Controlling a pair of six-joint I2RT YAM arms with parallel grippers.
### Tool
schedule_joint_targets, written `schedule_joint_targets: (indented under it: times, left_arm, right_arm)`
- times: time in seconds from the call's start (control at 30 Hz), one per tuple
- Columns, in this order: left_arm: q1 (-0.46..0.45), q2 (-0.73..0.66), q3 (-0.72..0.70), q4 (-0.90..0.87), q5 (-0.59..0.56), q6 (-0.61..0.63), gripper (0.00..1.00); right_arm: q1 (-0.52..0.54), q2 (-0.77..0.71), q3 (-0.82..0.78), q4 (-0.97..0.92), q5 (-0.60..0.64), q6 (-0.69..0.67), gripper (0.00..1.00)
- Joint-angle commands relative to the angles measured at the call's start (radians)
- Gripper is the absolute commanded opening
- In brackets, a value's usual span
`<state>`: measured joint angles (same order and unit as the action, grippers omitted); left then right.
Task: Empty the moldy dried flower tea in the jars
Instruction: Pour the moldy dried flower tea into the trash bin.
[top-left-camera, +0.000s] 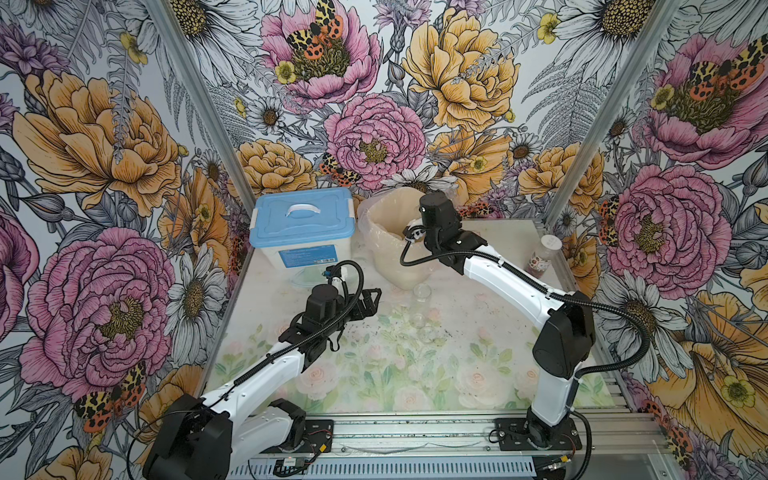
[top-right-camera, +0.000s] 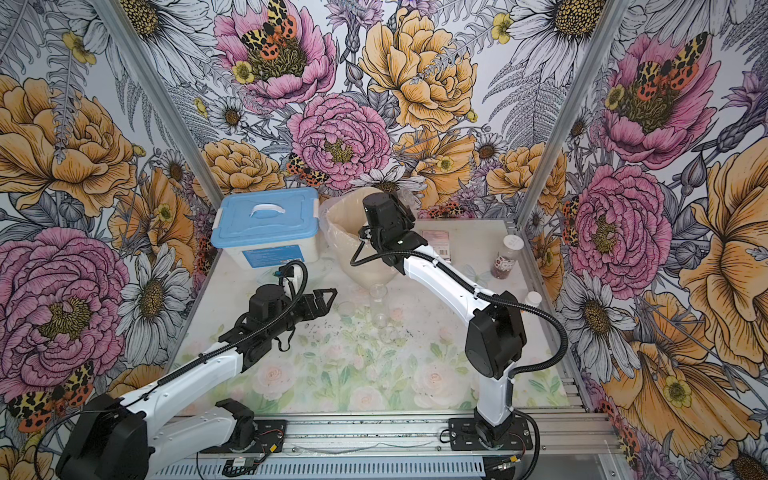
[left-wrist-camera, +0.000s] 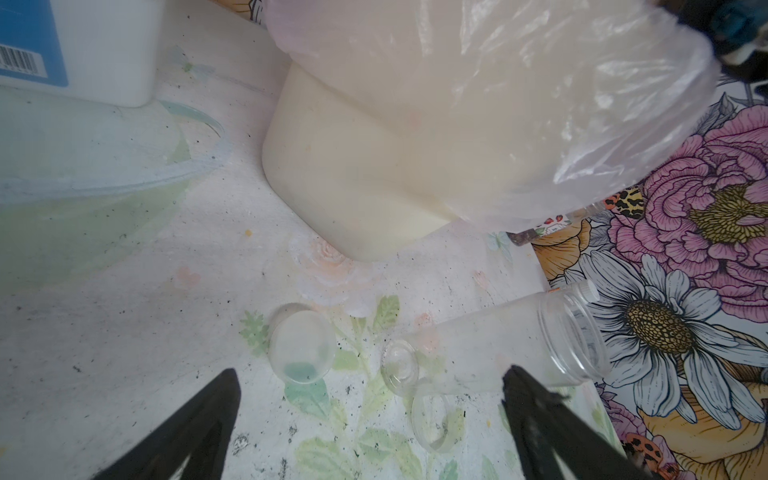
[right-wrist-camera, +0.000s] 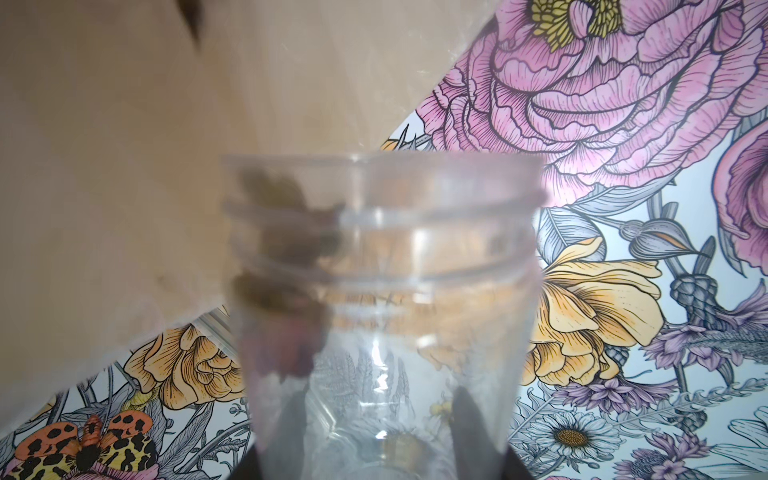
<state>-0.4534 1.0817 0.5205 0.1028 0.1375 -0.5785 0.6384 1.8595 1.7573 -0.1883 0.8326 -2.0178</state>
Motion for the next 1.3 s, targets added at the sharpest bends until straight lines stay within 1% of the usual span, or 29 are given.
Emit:
schedule_joint_targets:
  times: [0.0,0.3,0.7,1.0,1.1,1.27]
  left_arm:
    - [0.014,0.004,-0.018,0.037,0.025,-0.009,0.99]
    - [0.015,0.011,-0.02,0.055,0.034,-0.017,0.99]
    - [0.018,0.004,-0.015,0.051,0.042,-0.025,0.99]
    - [0.018,-0.002,-0.008,0.047,0.046,-0.033,0.99]
    - [0.019,-0.005,-0.007,0.046,0.045,-0.037,0.99]
    - [0.018,-0.013,-0.007,0.042,0.043,-0.04,0.99]
  right_arm:
    - [0.0,-0.042,0.049,-0.023,-0.011,-0.046,0.0]
    - [-0.002,-0.034,0.103,-0.083,-0.018,-0.043,0.0]
    - [-0.013,-0.024,0.088,-0.119,-0.032,0.006,0.0]
    - [-0.043,-0.013,0.088,-0.204,-0.043,0.212,0.0]
    - [-0.055,-0.013,0.114,-0.27,-0.061,0.331,0.0]
    - [-0.07,-0.025,0.152,-0.397,-0.143,0.536,0.0]
